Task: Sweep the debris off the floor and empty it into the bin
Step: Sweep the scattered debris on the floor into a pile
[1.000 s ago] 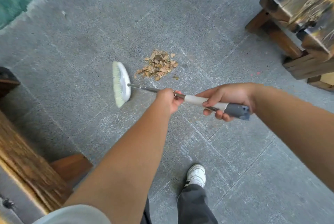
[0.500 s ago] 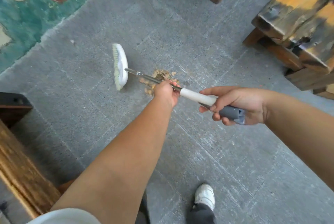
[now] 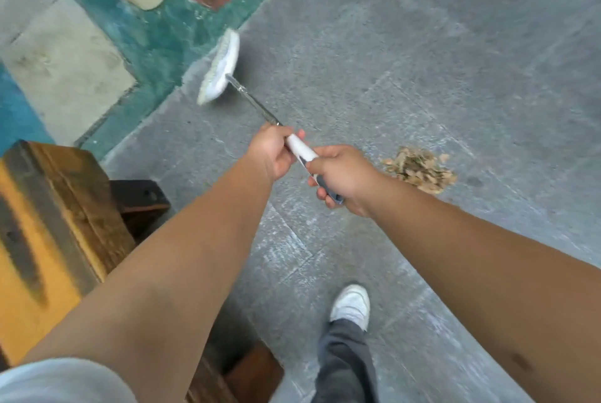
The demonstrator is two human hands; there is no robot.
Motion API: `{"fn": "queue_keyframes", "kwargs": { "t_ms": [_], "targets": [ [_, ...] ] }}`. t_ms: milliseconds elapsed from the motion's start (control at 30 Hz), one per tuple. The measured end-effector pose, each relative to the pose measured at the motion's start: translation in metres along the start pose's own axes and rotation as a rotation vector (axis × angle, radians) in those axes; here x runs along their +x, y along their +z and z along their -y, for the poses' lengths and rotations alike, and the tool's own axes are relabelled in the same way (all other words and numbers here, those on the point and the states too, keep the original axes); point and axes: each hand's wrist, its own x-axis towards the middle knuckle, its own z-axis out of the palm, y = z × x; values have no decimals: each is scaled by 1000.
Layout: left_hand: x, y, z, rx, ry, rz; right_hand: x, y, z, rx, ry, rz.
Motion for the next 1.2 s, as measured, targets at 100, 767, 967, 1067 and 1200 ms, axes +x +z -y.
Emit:
{"fn": "queue_keyframes", "kwargs": {
  "t_ms": [100, 767, 967, 1067, 1200],
  "targets": [
    [20, -22, -31, 78, 18, 12, 32, 32, 22, 60, 0, -4],
    [-60, 57, 125, 625, -125, 34, -77, -56, -127, 275, 131, -232],
    [-164, 121, 236, 731, -146, 131, -191, -137, -211, 276, 131, -301],
    [-204, 146, 278, 769, -143, 147, -238, -169, -244, 293, 139, -324],
    [-253, 171, 327, 777, -165, 181, -293, -201, -279, 316, 135, -336]
  ]
}}
